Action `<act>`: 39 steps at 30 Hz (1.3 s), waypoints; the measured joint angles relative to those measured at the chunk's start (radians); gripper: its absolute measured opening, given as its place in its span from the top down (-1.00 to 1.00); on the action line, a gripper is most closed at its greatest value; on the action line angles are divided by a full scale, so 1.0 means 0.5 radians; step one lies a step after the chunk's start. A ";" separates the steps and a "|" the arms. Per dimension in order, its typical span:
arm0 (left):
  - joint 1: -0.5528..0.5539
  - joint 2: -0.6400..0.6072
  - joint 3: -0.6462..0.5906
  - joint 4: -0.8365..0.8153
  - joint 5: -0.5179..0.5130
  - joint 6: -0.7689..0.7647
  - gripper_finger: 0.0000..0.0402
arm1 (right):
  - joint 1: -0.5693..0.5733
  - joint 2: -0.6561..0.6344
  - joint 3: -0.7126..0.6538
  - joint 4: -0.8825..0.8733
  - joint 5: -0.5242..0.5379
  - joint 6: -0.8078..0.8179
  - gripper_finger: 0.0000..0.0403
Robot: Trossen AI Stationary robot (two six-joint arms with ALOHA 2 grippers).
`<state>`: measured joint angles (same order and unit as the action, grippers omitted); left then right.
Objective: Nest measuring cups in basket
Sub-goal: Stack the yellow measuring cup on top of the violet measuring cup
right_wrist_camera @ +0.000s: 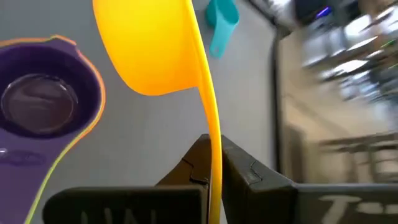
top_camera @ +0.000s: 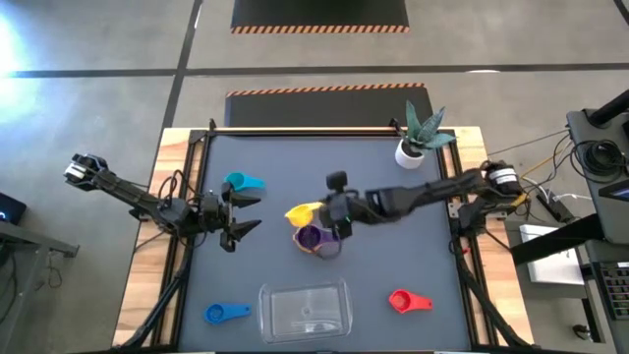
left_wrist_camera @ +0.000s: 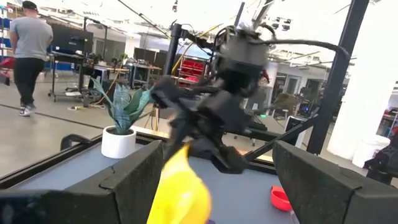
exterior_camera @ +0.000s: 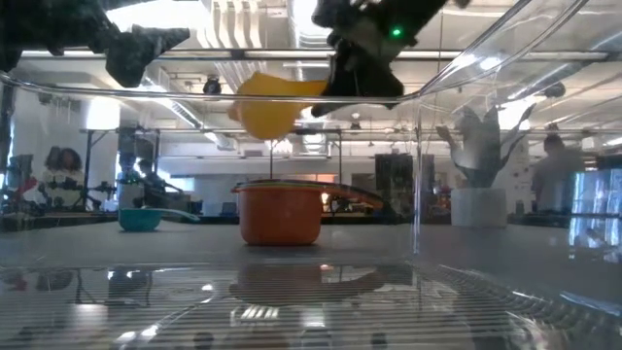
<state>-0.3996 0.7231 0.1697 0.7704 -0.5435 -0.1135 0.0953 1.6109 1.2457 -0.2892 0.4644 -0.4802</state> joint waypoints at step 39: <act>0.005 0.101 0.000 0.061 -0.070 -0.015 -0.42 | 0.338 0.069 -0.612 0.789 0.464 -0.185 0.42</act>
<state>-0.3973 0.7737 0.1696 0.8008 -0.5785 -0.1212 0.2642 1.6455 0.9398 0.1050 0.6963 -0.5729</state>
